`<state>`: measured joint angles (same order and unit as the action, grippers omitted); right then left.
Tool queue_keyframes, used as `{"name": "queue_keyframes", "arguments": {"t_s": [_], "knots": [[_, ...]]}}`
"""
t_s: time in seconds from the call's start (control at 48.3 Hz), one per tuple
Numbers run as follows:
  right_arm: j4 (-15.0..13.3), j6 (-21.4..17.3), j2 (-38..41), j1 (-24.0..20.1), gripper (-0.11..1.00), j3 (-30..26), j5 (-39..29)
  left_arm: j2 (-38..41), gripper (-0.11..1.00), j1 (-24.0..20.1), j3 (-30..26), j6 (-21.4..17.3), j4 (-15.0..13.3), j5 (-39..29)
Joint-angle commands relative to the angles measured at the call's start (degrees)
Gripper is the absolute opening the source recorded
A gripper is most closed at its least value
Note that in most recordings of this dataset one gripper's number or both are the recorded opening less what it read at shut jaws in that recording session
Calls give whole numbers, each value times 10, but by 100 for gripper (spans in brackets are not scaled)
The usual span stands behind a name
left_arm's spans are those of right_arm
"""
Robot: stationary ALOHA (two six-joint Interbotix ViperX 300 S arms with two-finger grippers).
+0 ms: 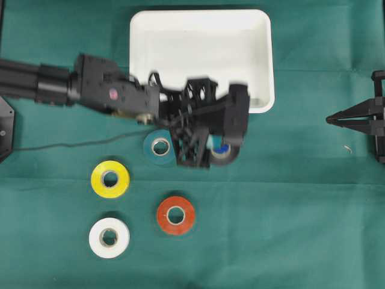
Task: Put the tape into the white case with the left arm.
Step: 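Lift the black roll and carry it into the white case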
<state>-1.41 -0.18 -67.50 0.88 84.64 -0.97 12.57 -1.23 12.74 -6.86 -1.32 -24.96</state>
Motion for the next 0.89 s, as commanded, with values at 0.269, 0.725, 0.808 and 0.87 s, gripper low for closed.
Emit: {"name": "queue_keyframes", "arguments": {"t_s": [0.269, 0.725, 0.808, 0.87], "knots": [[-1, -1, 7, 1, -9, -5, 5, -22, 24, -95, 3, -4, 1, 33], [-1, -1, 7, 1, -9, -5, 5, 28, 25, -179, -33, -62, 1, 130], [-1, -1, 7, 0, -9, -5, 5, 38, 25, -186, -39, -62, 1, 135], [-1, -1, 7, 1, -9, -5, 6, 44, 25, -189, -45, -62, 1, 136]]}}
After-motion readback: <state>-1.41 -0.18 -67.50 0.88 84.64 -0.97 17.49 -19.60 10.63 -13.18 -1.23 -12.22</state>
